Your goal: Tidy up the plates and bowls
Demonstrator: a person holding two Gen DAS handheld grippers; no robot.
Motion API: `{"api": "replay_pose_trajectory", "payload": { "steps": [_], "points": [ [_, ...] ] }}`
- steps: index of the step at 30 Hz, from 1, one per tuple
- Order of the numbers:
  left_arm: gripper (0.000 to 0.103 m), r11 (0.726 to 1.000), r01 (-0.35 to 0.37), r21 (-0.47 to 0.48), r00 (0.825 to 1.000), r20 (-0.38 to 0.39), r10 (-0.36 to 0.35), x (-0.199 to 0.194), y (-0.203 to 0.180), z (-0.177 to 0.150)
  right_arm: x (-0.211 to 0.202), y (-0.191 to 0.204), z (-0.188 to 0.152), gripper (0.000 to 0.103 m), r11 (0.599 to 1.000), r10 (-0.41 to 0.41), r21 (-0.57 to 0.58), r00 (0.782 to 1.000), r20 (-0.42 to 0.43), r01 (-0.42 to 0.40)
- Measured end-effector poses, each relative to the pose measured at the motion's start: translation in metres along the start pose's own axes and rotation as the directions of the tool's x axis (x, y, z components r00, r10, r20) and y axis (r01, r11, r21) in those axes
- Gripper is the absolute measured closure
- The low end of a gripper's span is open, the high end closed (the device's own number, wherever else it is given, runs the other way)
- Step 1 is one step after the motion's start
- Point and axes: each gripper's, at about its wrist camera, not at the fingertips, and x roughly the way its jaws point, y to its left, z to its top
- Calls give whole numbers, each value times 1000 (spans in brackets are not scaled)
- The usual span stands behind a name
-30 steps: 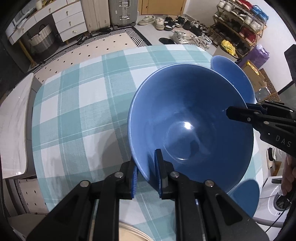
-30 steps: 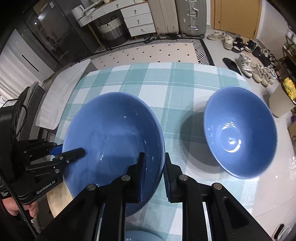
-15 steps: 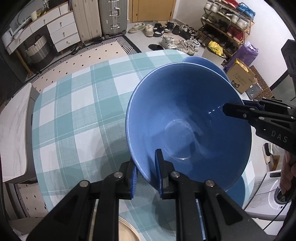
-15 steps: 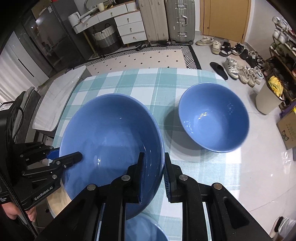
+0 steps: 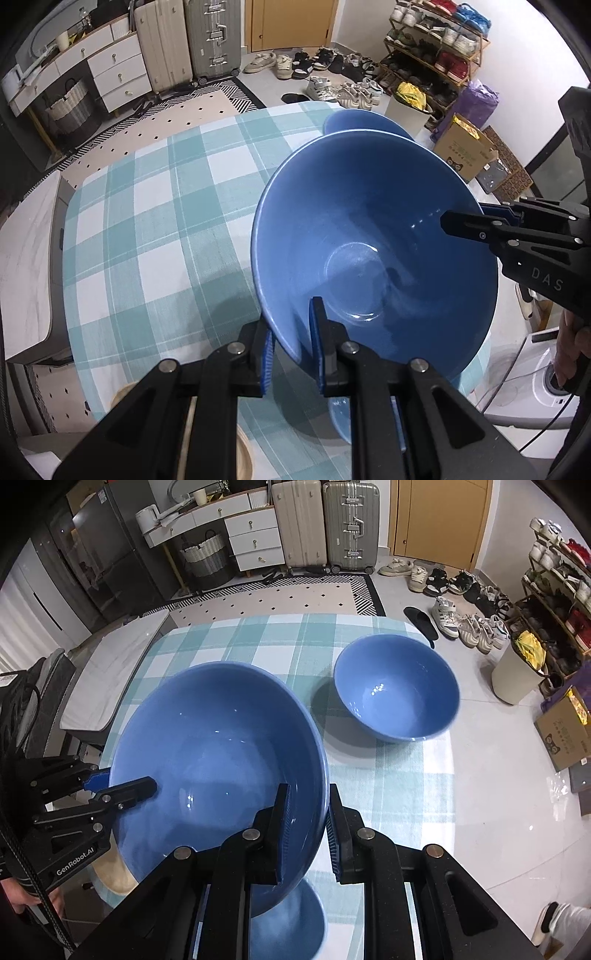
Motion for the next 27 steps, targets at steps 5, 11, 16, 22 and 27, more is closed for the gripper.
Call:
{"api": "replay_pose_trajectory", "payload": {
  "steps": [5, 11, 16, 22, 27],
  "points": [
    [88, 1000, 10, -6, 1000, 4, -10, -5, -10, -15, -10, -1, -19, 85, 1000, -9, 9, 1000, 3, 9],
    [88, 1000, 16, 12, 999, 43, -16, -22, -25, -36, -26, -1, -46, 85, 999, -6, 31, 999, 34, 5],
    [88, 1000, 23, 21, 999, 45, -24, -24, -35, -50, -28, -2, -69, 85, 999, -4, 48, 1000, 22, 3],
    [88, 999, 21, 30, 999, 42, -22, -17, -42, -67, -22, -5, -88, 85, 998, 14, 65, 1000, 13, -14],
    [88, 998, -10, 55, 998, 61, 7, -11, -49, -82, -12, -9, -104, 85, 996, 35, 80, 999, -1, -35]
  ]
}}
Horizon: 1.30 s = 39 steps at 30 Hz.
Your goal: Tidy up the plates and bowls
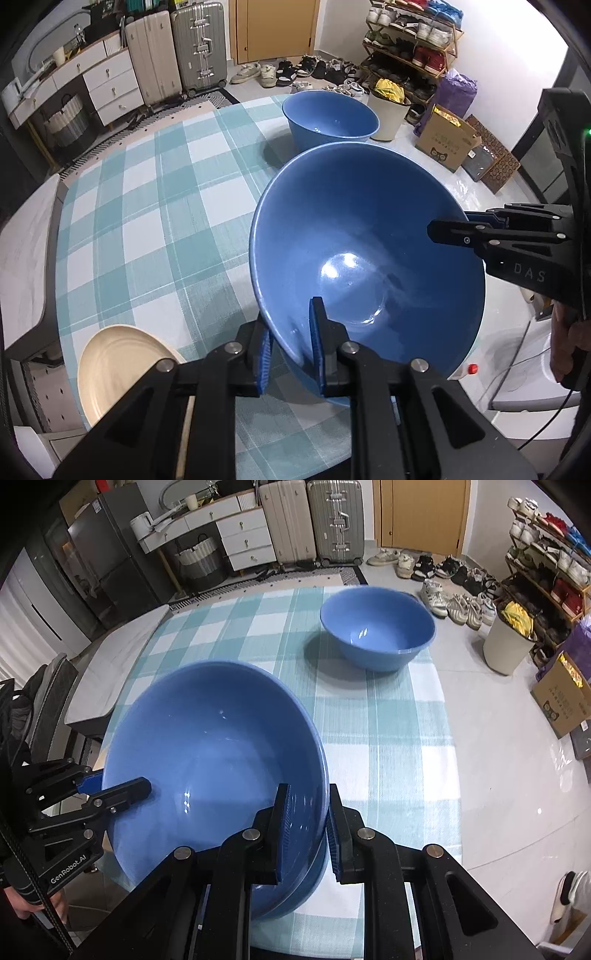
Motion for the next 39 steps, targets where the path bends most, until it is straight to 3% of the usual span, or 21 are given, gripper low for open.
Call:
{"api": "replay_pose_trajectory", "payload": {
  "steps": [7, 14, 21, 35, 39],
  "points": [
    [88, 999, -23, 22, 1000, -6, 23, 12, -5, -16, 14, -3, -17, 85, 1000, 5, 9, 1000, -10, -5],
    [87, 987, -135, 85, 989, 63, 130, 14, -15, -26, 26, 3, -32, 85, 999, -25, -23, 1000, 5, 25],
    [86, 979, -166, 118, 986, 40, 162, 28, -19, -34, 40, 0, -46, 85, 1000, -4, -13, 1000, -20, 3],
    [84, 981, -147, 128, 987, -51, 154, 54, -19, -41, 39, 2, -49, 85, 999, 4, -36, 999, -32, -5],
    [81, 980, -140, 139, 987, -63, 150, 60, -20, -43, 37, 5, -51, 85, 997, -27, -68, 999, -30, 25]
  ]
}}
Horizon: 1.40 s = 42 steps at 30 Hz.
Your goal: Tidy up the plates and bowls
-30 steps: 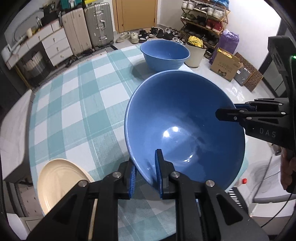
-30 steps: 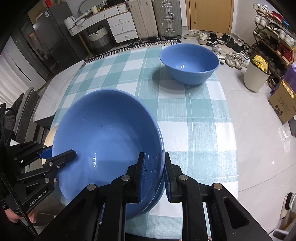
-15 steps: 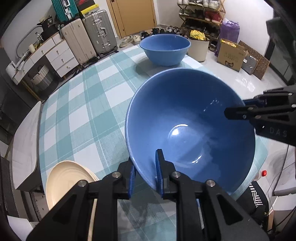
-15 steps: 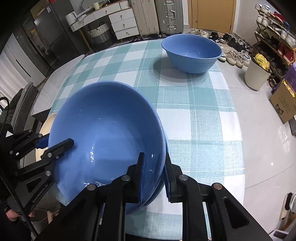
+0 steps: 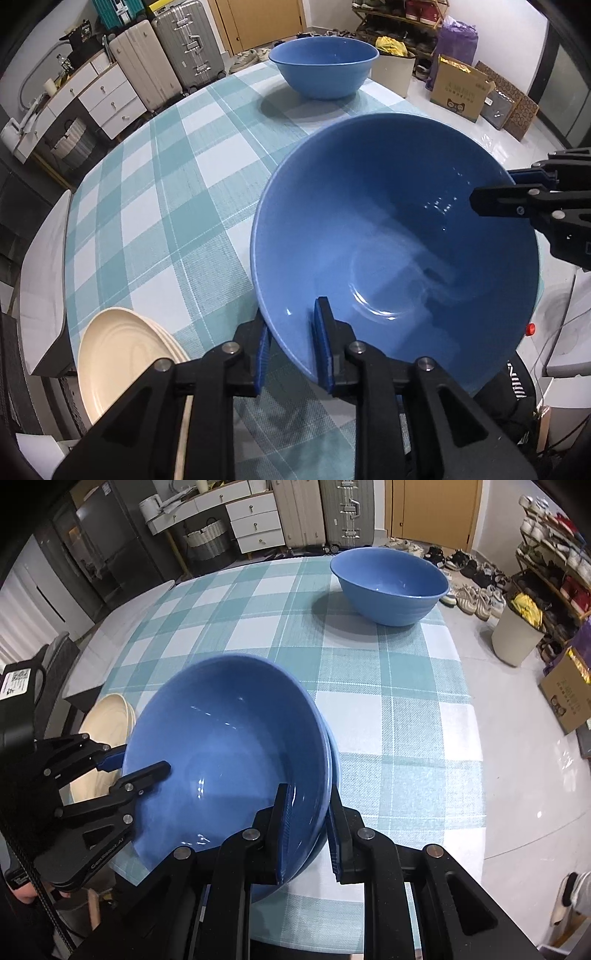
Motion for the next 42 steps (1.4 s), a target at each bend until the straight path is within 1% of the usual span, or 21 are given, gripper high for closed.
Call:
{"api": "replay_pose_trajectory", "payload": {
  "steps": [2, 8, 11, 12, 14, 17, 18, 20, 22, 23, 24, 27, 29, 31, 33, 35, 36, 38, 40, 42],
  "points": [
    [81, 1000, 17, -6, 1000, -11, -17, 2, 0, 0, -1, 0, -1, 85, 1000, -9, -6, 1000, -1, 9],
    [81, 1000, 15, -5, 1000, -6, -15, 2, 2, 1, -4, -2, -2, 85, 1000, -26, -10, 1000, 4, 26],
    [80, 999, 25, -35, 1000, 9, -25, -1, 10, 2, -7, -5, 0, 85, 1000, -27, -5, 1000, 10, 27],
    [77, 998, 40, -49, 999, 11, -40, -3, 14, 3, -8, -7, 1, 85, 1000, -22, 0, 1000, 18, 22],
    [77, 997, 48, -64, 999, 17, -47, -6, 20, 5, -10, -9, 3, 85, 1000, -6, 11, 1000, 27, 5],
    [74, 997, 41, -70, 999, 35, -39, -11, 23, 5, -13, -11, 5, 85, 1000, 4, 24, 999, 39, -5],
    [68, 997, 36, -73, 999, 40, -33, -13, 24, 5, -16, -11, 6, 85, 1000, 10, 26, 999, 50, -11],
    [61, 996, 39, -82, 998, 55, -34, -16, 27, 5, -20, -10, 8, 85, 999, 20, 30, 998, 65, -22],
    [61, 994, 30, -103, 996, 86, -21, -22, 31, 5, -23, -8, 9, 84, 999, 32, 32, 996, 84, -35],
    [59, 993, 27, -113, 995, 99, -16, -24, 33, 4, -25, -7, 9, 82, 999, 39, 33, 995, 95, -42],
    [55, 992, 31, -125, 993, 114, -17, -27, 34, 4, -27, -7, 9, 81, 998, 46, 35, 993, 109, -50],
    [54, 985, 69, -159, 988, 150, -45, -32, 36, 2, -28, -7, 9, 80, 996, 63, 45, 987, 145, -70],
    [54, 985, 61, -162, 989, 145, -38, -32, 34, 2, -24, -6, 7, 79, 992, 107, 50, 984, 140, -115],
    [54, 986, 71, -153, 987, 152, -47, -33, 30, 1, -21, -6, 1, 79, 987, 141, 58, 979, 147, -150],
    [54, 986, 56, -157, 985, 170, -29, -36, 28, 0, -19, -5, -5, 79, 985, 151, 60, 976, 158, -162],
    [53, 985, 55, -162, 982, 189, -24, -39, 27, -1, -22, -5, -13, 79, 984, 154, 65, 969, 193, -169],
    [53, 985, 48, -166, 981, 194, -15, -41, 26, -1, -24, -6, -16, 77, 983, 150, 71, 966, 212, -168],
    [52, 987, 29, -158, 984, 178, 0, -40, 24, -1, -28, -8, -22, 68, 978, 160, 91, 955, 250, -188],
    [52, 986, 34, -160, 982, 189, -3, -43, 23, -2, -31, -9, -28, 53, 975, 163, 103, 946, 279, -198],
    [52, 983, 55, -174, 979, 201, -19, -47, 24, -3, -34, -8, -31, 50, 978, 147, 96, 940, 306, -184]
  ]
}}
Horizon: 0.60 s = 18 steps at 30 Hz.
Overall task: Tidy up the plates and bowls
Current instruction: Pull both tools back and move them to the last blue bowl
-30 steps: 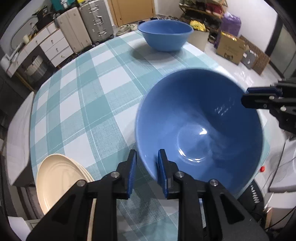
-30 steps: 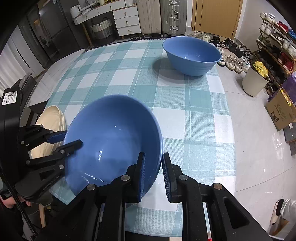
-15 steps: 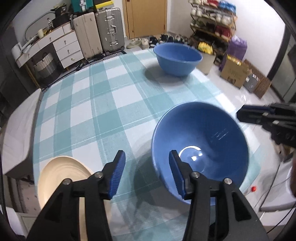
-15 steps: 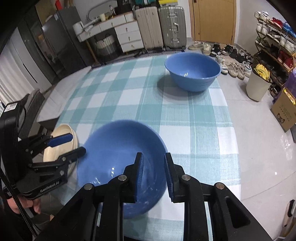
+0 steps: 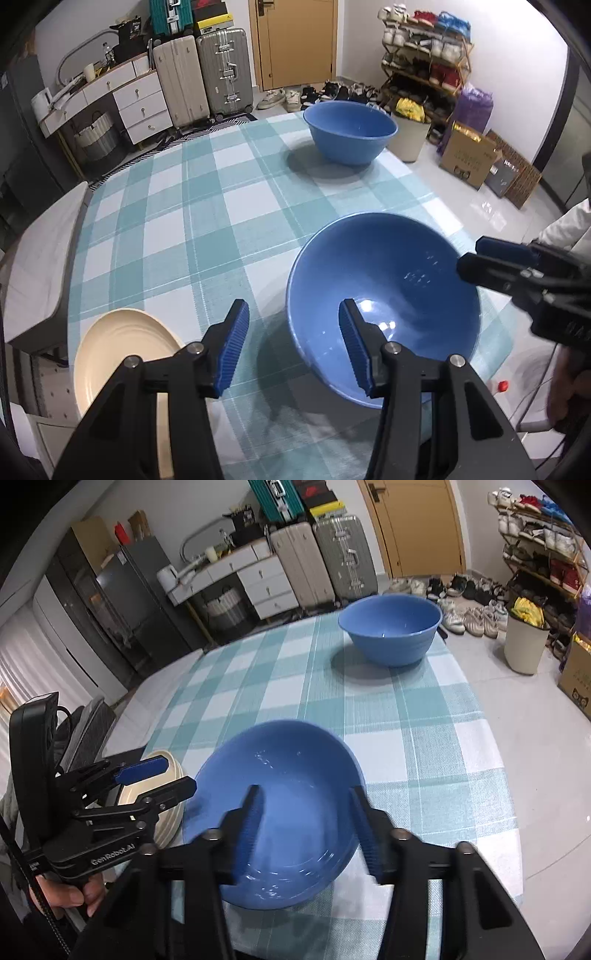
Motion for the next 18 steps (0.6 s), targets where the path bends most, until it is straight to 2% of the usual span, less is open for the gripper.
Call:
{"api": "replay_pose_trajectory", "payload": {
  "steps": [2, 4, 5, 7, 8, 9, 12, 16, 18],
  "points": [
    [52, 1000, 5, -5, 1000, 15, -5, -4, 0, 1, -1, 0, -1, 46, 1000, 1, -8, 1000, 12, -1],
    [51, 1000, -7, -5, 999, 31, 7, -6, 0, 1, -4, -1, -2, 32, 1000, 7, 5, 999, 35, -7],
    [49, 1000, -12, -4, 999, 38, 12, -7, -1, 1, -6, -2, -2, 29, 1000, 15, 9, 999, 52, -15],
    [34, 1000, -15, -2, 998, 54, 15, -9, -2, 2, -10, -3, 0, 20, 999, 25, 17, 996, 89, -27],
    [14, 1000, -14, -6, 998, 69, 15, -10, -2, 2, -11, -3, 1, 18, 999, 27, 20, 995, 100, -29],
    [4, 1000, -4, -11, 996, 88, 5, -12, -1, 3, -12, -4, 3, 15, 999, 26, 25, 994, 107, -29],
    [4, 1000, 19, -25, 989, 146, -15, -20, 0, 5, -8, -9, 10, 13, 998, 10, 63, 995, 98, -16],
    [3, 999, 27, -45, 986, 167, -19, -22, 2, 10, -10, -14, 16, 13, 995, 31, 91, 991, 132, -43],
    [3, 997, 40, -62, 984, 174, -28, -20, 5, 11, -12, -14, 18, 12, 996, 8, 86, 988, 154, -21]
  ]
}}
